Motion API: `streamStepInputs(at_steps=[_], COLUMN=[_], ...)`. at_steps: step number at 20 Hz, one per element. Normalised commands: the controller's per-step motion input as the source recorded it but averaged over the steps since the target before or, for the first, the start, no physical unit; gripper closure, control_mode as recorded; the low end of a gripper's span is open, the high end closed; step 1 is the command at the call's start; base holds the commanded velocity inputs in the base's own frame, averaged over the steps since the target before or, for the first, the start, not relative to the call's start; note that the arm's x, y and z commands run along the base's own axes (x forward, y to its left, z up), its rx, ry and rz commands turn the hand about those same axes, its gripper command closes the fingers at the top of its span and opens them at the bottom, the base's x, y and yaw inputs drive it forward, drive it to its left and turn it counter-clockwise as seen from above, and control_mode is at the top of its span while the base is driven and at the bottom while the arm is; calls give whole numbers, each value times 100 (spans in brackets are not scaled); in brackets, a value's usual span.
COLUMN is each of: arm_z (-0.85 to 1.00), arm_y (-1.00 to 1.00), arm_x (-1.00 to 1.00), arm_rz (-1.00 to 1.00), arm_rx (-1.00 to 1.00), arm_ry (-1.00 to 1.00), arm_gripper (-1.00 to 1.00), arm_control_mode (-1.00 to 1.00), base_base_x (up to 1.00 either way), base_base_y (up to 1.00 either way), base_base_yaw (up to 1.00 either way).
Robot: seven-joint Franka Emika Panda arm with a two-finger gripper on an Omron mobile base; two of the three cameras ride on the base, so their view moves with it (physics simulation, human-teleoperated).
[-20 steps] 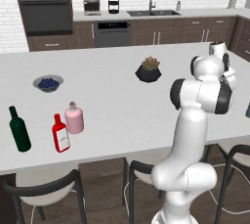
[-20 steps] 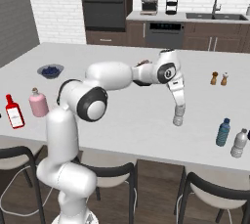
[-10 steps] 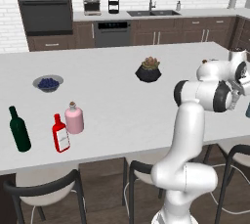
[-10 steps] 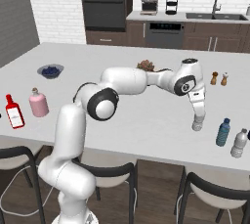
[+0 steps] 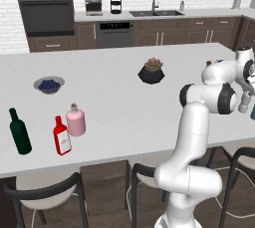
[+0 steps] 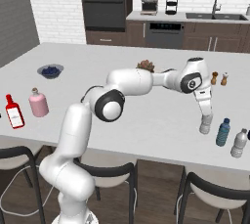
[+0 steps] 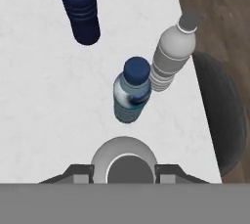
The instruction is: Move the plastic bottles in the middle to the plastics group, and the glass bottles in the middle to the glass group.
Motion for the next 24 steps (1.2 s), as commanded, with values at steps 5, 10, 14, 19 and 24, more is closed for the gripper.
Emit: streamStepInputs(at_steps=[5, 10, 14, 19, 24], arm_z=[-34, -26, -2, 0, 0], arm_y=[0, -15, -39, -13, 7], arm_x=[0, 0, 0, 0, 0], arm_rz=[-6, -3, -3, -1, 0], arm_rx=[-5, 0, 0, 0, 0], arm_ry=[7, 0, 0, 0, 0], arm_gripper=[100, 100, 100, 100, 100], arm_control_mode=[-100, -100, -100, -100, -100], base_base_x=[0, 0, 0, 0, 0], base_base_y=[0, 0, 0, 0, 0], base_base_yaw=[0, 0, 0, 0, 0])
